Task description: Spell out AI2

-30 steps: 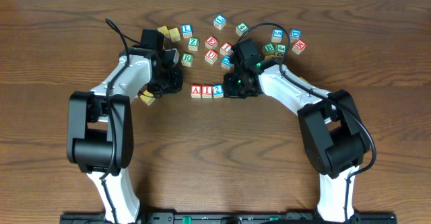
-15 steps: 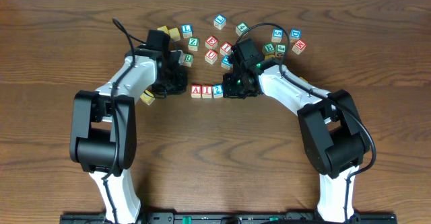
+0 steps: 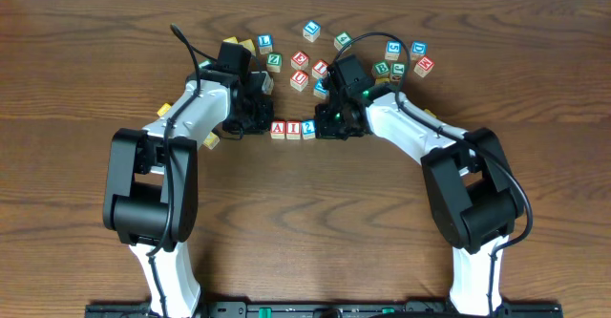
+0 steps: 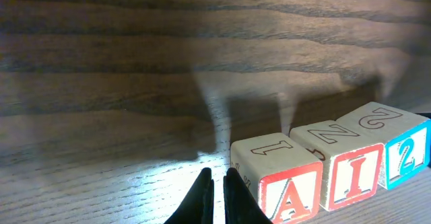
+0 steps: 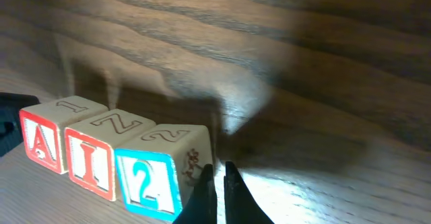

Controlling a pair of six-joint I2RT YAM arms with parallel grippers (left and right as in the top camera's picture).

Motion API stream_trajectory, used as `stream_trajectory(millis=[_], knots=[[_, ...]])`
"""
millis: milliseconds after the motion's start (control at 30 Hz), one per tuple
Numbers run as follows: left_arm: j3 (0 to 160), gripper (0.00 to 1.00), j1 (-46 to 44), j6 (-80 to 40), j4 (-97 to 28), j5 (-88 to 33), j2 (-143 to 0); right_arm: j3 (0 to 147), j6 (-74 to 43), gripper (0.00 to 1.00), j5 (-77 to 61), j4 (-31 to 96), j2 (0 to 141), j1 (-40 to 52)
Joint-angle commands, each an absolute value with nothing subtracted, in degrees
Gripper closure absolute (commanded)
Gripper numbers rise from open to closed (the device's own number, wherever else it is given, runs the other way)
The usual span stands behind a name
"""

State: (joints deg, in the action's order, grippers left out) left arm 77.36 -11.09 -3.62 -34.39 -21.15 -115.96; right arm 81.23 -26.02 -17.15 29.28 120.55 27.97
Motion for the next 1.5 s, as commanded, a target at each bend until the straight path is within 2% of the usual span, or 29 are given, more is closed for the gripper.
stream_trajectory(millis=[0,1467], knots=[[76.93,0.93,-11.07,-3.66,-34.37,-21.87,-116.40,80.77,-24.99,0.99,-17.28,28.71,121.12,29.56],[76.90,0.92,-16.47,-4.16,-32.45,-21.85,-116.40,80.77,-26.13,0.99,-15.97,30.20,121.08,28.69]])
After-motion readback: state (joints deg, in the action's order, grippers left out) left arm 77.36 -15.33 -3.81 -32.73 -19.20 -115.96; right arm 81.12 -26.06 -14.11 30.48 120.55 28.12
